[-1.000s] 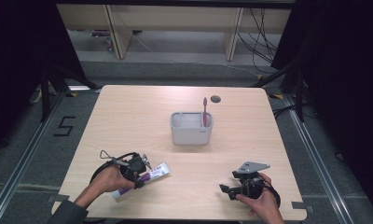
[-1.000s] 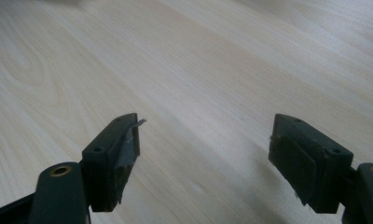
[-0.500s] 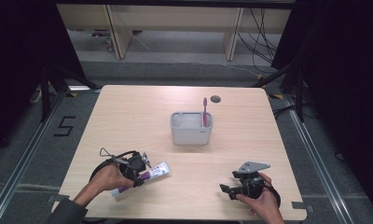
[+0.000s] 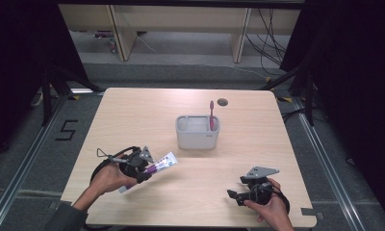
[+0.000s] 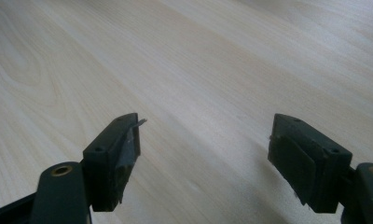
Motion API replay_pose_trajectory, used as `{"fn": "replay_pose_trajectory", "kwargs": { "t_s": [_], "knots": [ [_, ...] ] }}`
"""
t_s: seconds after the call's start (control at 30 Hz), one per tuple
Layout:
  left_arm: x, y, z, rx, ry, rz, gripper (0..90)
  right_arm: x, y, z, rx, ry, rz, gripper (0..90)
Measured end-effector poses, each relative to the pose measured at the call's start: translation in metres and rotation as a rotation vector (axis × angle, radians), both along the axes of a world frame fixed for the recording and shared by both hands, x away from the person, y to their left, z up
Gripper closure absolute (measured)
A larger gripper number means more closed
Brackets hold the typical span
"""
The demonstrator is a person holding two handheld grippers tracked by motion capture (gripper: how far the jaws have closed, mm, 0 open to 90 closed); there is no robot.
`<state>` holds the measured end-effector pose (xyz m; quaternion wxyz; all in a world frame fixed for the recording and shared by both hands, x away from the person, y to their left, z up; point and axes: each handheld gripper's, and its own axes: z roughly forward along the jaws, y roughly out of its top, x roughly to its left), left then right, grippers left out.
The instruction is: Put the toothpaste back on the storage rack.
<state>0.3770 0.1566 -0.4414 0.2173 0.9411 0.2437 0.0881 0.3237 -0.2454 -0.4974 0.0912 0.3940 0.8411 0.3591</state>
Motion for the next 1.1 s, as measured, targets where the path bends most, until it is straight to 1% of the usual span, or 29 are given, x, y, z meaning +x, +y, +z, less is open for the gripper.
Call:
{"fn": "replay_pose_trajectory", "kwargs": {
  "t_s": [0.03, 0.1, 0.13, 0.23, 0.27, 0.33, 0.37, 0.4, 0.43, 0.47, 0.5, 0.53, 0.57, 0.6, 0.63, 0.67, 0.7, 0.73, 0.77, 0.8, 0.83, 0.87, 0.9, 0.93, 0.97, 1.0, 1.03, 1.07, 1.1],
  "knots": [
    [0.0, 0.0, 0.001, -0.035, -0.012, 0.018, 75.1, 0.0, 0.0, 0.0, 0.001, 0.0, 0.002, 25.8],
    [0.001, 0.001, 0.004, -0.064, -0.045, 0.023, 75.1, 0.0, 0.0, 0.0, 0.0, 0.0, 0.001, 25.9],
    [0.001, 0.001, 0.005, -0.082, -0.05, 0.028, 75.1, 0.0, 0.0, 0.0, -0.001, 0.001, 0.0, 25.9],
    [0.002, 0.002, 0.008, -0.152, -0.068, 0.07, 75.1, 0.0, 0.0, 0.0, 0.001, 0.001, 0.002, 25.8],
    [0.002, 0.003, 0.01, -0.167, -0.081, 0.075, 75.1, 0.0, 0.0, 0.0, 0.002, 0.006, 0.003, 25.9],
    [0.002, 0.003, 0.012, -0.198, -0.104, 0.083, 75.1, 0.002, -0.001, -0.001, 0.004, -0.014, 0.014, 25.9],
    [0.003, 0.003, 0.013, -0.221, -0.117, 0.092, 75.1, 0.002, -0.001, -0.001, 0.0, -0.011, 0.011, 25.9],
    [0.003, 0.004, 0.014, -0.244, -0.126, 0.105, 75.1, 0.002, 0.0, -0.002, 0.009, -0.02, 0.005, 25.8],
    [0.003, 0.004, 0.015, -0.261, -0.144, 0.112, 75.1, 0.002, 0.0, -0.002, 0.01, -0.021, 0.005, 25.9],
    [0.004, 0.004, 0.015, -0.275, -0.149, 0.111, 75.0, 0.001, 0.0, -0.002, 0.009, -0.022, -0.003, 25.9],
    [0.005, 0.004, 0.017, -0.294, -0.165, 0.11, 75.1, -0.001, 0.0, -0.001, 0.014, 0.011, -0.018, 25.9],
    [0.004, 0.003, 0.018, -0.313, -0.181, 0.123, 75.1, 0.0, 0.0, 0.0, 0.008, 0.008, -0.01, 25.9],
    [0.005, 0.003, 0.019, -0.325, -0.186, 0.131, 75.1, 0.001, -0.001, 0.0, 0.002, 0.0, -0.007, 25.9],
    [0.005, 0.002, 0.02, -0.351, -0.2, 0.141, 75.1, 0.001, -0.001, 0.0, 0.0, -0.002, -0.008, 25.9],
    [0.006, 0.001, 0.021, -0.362, -0.208, 0.149, 75.1, 0.001, 0.0, -0.002, 0.021, -0.005, -0.022, 25.9],
    [0.007, 0.001, 0.023, -0.383, -0.211, 0.152, 75.0, 0.002, -0.002, -0.001, 0.007, -0.004, -0.003, 25.9],
    [0.008, 0.0, 0.024, -0.406, -0.235, 0.173, 75.0, 0.003, -0.003, -0.001, -0.002, -0.022, 0.014, 25.9],
    [0.01, -0.001, 0.024, -0.431, -0.236, 0.185, 75.0, 0.0, -0.001, 0.0, 0.014, 0.019, -0.021, 25.9],
    [0.012, -0.002, 0.025, -0.45, -0.24, 0.195, 75.0, 0.001, 0.0, 0.0, 0.015, 0.018, -0.015, 25.9],
    [0.013, -0.004, 0.025, -0.47, -0.249, 0.213, 75.0, 0.002, -0.001, -0.001, 0.008, -0.005, -0.004, 25.9],
    [0.014, -0.004, 0.026, -0.476, -0.253, 0.209, 75.0, 0.001, 0.0, 0.0, 0.013, 0.011, -0.018, 25.9],
    [0.016, -0.004, 0.027, -0.48, -0.254, 0.207, 75.0, 0.001, 0.001, -0.002, 0.013, -0.007, -0.01, 25.9],
    [0.017, -0.005, 0.027, -0.486, -0.262, 0.213, 75.0, 0.002, 0.001, -0.002, 0.023, -0.011, -0.011, 25.9],
    [0.018, -0.007, 0.027, -0.517, -0.239, 0.221, 75.0, 0.002, 0.001, -0.003, 0.024, -0.019, -0.006, 25.9],
    [0.019, -0.007, 0.028, -0.515, -0.239, 0.227, 74.9, 0.003, -0.001, -0.001, 0.007, -0.003, -0.001, 25.9],
    [0.019, -0.009, 0.029, -0.521, -0.258, 0.24, 75.0, 0.001, 0.0, -0.001, 0.013, 0.011, -0.012, 25.9],
    [0.02, -0.009, 0.03, -0.529, -0.249, 0.234, 75.0, 0.003, -0.001, -0.001, 0.008, 0.001, 0.001, 25.8],
    [0.021, -0.011, 0.031, -0.542, -0.256, 0.241, 75.0, 0.002, -0.001, -0.001, 0.014, 0.009, -0.005, 25.9],
    [0.021, -0.012, 0.032, -0.535, -0.263, 0.242, 75.0, 0.002, -0.001, -0.001, 0.012, 0.011, -0.005, 25.9]
  ]
}}
